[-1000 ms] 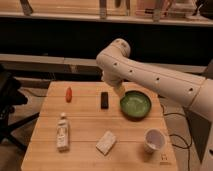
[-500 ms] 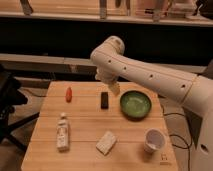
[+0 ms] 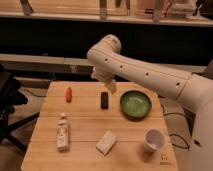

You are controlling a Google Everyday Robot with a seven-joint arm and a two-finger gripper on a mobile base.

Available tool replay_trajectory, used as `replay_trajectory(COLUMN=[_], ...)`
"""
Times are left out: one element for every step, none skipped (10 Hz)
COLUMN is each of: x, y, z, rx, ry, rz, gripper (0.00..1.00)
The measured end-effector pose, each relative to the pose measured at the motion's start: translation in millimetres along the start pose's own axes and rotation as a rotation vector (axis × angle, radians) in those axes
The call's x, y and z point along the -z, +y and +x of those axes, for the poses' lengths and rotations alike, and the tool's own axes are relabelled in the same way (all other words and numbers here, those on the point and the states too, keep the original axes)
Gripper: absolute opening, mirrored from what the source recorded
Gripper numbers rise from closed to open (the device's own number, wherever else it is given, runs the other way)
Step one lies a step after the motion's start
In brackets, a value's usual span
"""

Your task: Place the pepper in the ceramic cup

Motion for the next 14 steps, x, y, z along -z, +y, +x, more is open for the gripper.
replay_trajectory(x=[-1,-1,-2,-2,-4,-7,-9,-10,-12,-13,-15,-18,-21,-27], y=[-4,-5,-8,-12,-15,-22,-28,-32,-35,-36,-40,-46,-48,-54], z=[-1,1,-1,-3,-4,-9,-14,-16,-16,-16,-19,-23,-24,-31], rx=[0.004,0.009,0.017,0.027,0.031,0.038,0.047,0.051,0.050,0.052,0.059,0.065,0.068,0.070], ry=[-0.004,-0.007,-0.011,-0.016,-0.018,-0.023,-0.028,-0.030,-0.032,-0.034,-0.039,-0.046,-0.047,-0.051], rz=[0.007,0.011,0.015,0.021,0.028,0.035,0.042,0.046,0.051,0.055,0.061,0.067,0.070,0.075], gripper=[0.80,0.80,0.80,0.80,0.80,0.80,0.80,0.80,0.80,0.80,0.80,0.80,0.80,0.80])
